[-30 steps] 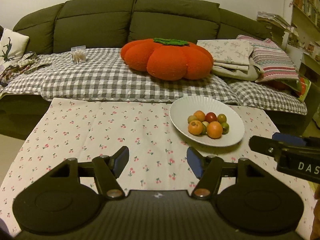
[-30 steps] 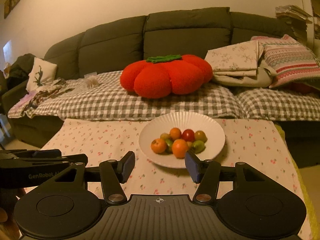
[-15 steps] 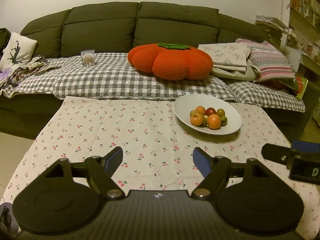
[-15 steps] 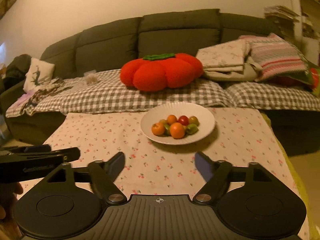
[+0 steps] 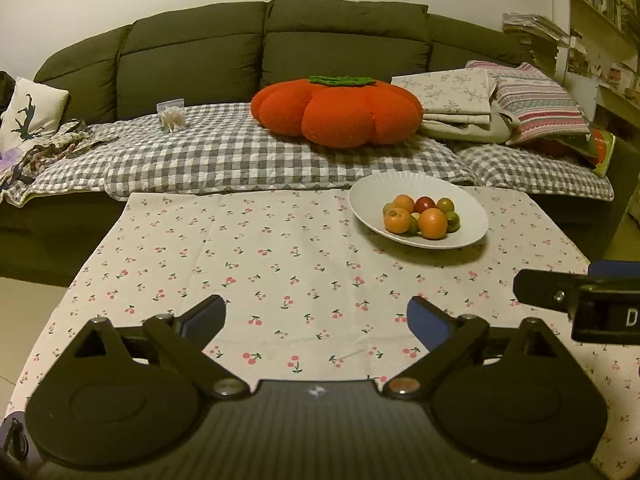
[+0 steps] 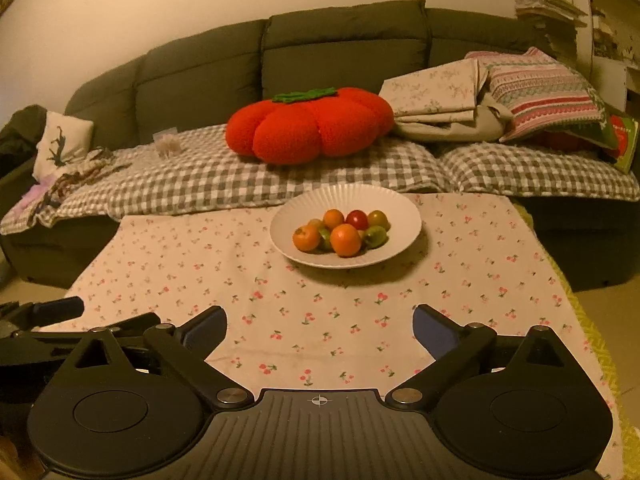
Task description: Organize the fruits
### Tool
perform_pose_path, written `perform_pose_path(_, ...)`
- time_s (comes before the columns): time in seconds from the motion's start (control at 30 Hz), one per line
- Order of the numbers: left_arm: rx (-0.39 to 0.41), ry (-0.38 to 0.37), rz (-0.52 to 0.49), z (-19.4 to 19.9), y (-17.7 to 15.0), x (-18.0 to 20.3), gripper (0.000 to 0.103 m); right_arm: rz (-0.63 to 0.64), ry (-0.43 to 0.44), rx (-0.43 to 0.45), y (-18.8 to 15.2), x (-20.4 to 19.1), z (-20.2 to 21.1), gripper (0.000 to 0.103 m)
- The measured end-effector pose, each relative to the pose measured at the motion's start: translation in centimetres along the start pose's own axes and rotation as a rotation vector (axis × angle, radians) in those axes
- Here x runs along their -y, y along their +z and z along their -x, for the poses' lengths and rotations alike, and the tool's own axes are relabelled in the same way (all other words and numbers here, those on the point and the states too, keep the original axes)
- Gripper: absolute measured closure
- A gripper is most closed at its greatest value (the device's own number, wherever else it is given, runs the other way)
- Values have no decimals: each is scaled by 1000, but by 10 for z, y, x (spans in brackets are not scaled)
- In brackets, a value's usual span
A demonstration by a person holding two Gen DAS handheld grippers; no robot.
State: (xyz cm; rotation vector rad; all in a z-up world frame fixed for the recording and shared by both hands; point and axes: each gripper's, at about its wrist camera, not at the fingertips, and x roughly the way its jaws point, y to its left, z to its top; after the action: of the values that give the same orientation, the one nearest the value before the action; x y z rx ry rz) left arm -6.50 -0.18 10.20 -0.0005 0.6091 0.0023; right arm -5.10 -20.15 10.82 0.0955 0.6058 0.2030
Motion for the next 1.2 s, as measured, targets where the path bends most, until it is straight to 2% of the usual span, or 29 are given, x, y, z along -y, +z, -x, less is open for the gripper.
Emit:
perform_pose_path(0.5,-5,21,-14,-4,-1,2,1,30,7,-16,-3,-7,-4,2)
perform_pose_path(1.2,-27,-6,-12,-7,-1,3,1,30,3,-22,-4,-4,-4,1)
